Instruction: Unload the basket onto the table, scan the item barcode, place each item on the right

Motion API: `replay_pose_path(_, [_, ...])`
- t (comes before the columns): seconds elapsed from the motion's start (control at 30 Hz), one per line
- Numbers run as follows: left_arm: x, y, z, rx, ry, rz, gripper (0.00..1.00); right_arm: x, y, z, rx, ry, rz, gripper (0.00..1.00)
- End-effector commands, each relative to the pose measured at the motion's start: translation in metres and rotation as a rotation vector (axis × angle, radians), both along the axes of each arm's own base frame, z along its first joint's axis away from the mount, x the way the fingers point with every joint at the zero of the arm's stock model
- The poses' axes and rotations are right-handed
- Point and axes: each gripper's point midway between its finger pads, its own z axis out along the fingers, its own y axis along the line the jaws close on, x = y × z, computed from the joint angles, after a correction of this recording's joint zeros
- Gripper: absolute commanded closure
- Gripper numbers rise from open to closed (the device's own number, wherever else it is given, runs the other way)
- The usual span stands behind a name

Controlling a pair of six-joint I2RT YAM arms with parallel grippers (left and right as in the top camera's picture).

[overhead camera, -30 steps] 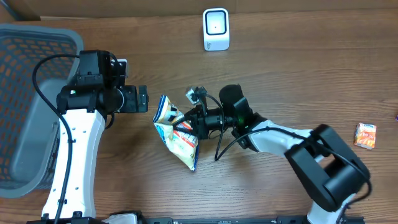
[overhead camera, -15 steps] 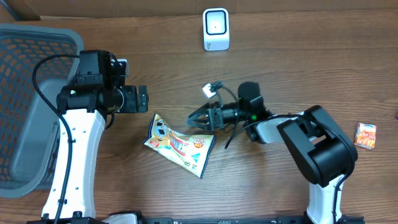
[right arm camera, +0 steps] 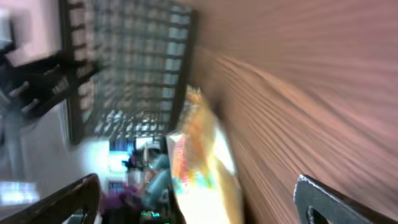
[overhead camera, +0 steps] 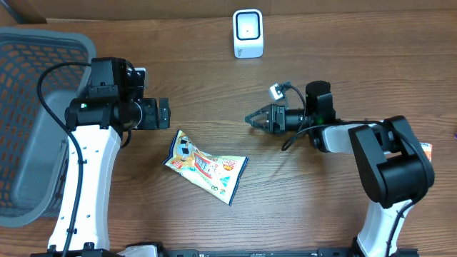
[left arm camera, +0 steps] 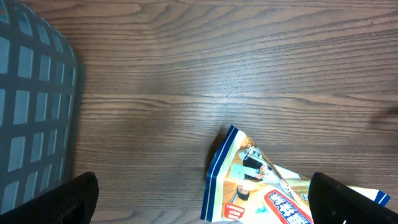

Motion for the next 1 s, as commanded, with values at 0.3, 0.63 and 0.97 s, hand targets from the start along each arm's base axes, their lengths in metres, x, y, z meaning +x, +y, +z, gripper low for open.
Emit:
replay_pose_path(0.3, [0.000, 0.002, 0.004, 0.002, -0.011, 0.014, 0.00, -0.060, -0.011, -0.090, -0.577, 0.296, -0.132, 0.00])
replay_pose_path(0.63, [0.000, 0.002, 0.004, 0.002, -0.011, 0.015, 0.00, -0.117, 0.079, -0.087, -0.542, 0.275, -0.003, 0.00])
replay_pose_path(0.97, [0.000, 0.002, 0.004, 0.002, -0.011, 0.015, 0.00, -0.139, 0.096, -0.089, -0.544, 0.251, 0.060, 0.95])
